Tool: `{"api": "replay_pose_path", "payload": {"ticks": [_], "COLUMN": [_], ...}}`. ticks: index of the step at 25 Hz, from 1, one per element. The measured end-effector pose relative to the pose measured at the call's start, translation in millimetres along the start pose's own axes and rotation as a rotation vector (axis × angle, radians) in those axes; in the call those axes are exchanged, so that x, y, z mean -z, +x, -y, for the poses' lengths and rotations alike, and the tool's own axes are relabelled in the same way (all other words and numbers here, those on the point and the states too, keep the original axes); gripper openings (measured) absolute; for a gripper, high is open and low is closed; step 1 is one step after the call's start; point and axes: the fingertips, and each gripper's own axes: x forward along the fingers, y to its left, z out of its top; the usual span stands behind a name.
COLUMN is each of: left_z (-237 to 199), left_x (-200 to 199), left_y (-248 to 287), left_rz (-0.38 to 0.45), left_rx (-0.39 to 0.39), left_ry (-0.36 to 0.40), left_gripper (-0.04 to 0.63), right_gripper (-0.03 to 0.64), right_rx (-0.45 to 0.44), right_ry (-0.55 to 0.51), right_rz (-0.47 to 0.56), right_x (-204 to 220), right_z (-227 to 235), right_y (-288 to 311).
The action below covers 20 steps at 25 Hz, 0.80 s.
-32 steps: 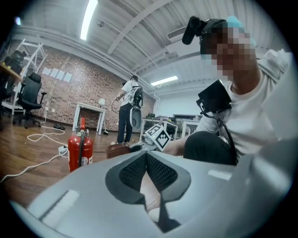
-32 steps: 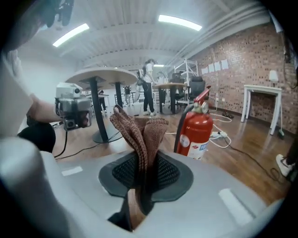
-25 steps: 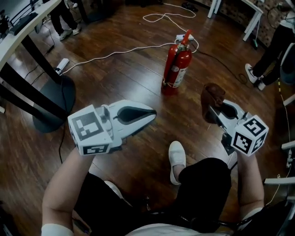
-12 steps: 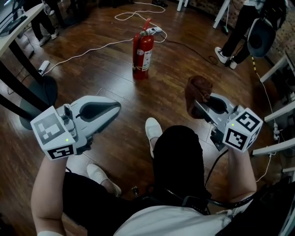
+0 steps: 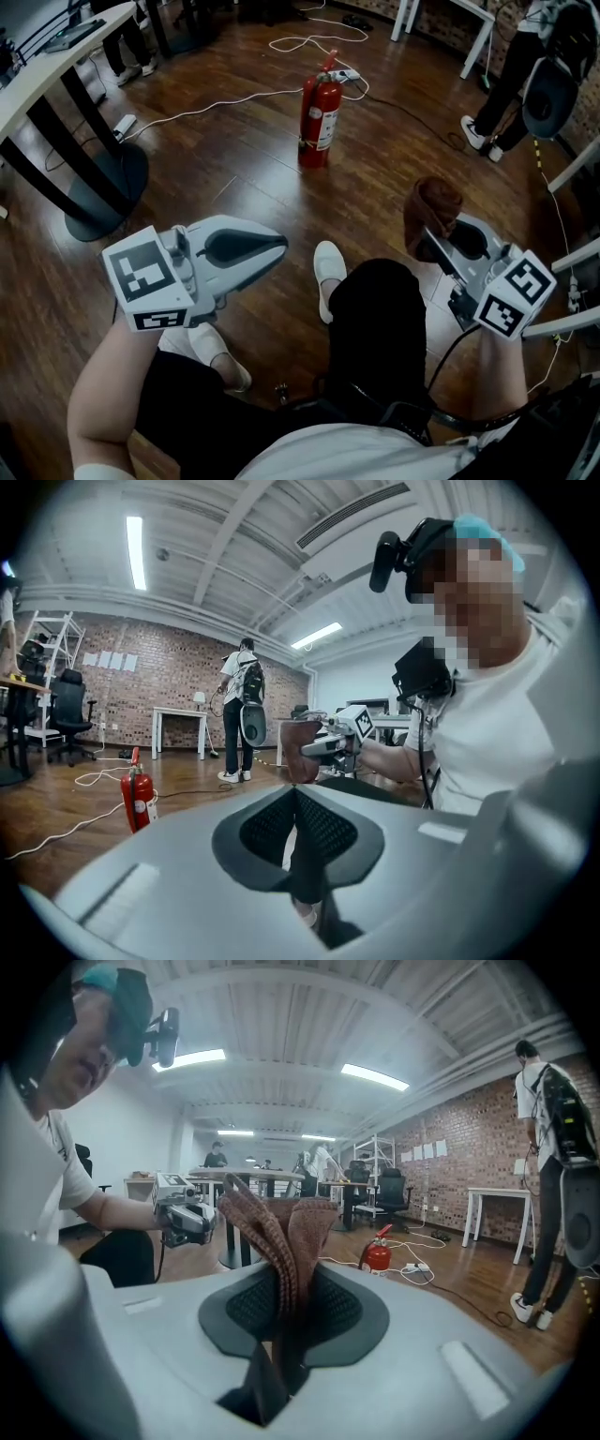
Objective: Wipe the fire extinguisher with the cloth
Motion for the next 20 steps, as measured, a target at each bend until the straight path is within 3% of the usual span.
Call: {"api": "replay_pose_path", "payload": {"ticks": [7,20], "left_z": [-5.9,-2.9], "left_x": [-5.6,-4.7], "left_y": [1.2,4.3], "left_rz": [0.022,0.021], "left_rx": [-0.038,-0.028], "left_ry": [0.009,0.017], "left_gripper": [0.0,0.0], "right_gripper": [0.071,0.071], "right_rx": [-0.02,-0.016], "right_ry": [0.001,-0.005], "right_rz": [0.021,0.03], "right_x": [1.1,1.8], "right_z": [6.1,7.1], "right_y": [1.5,-2.0]}}
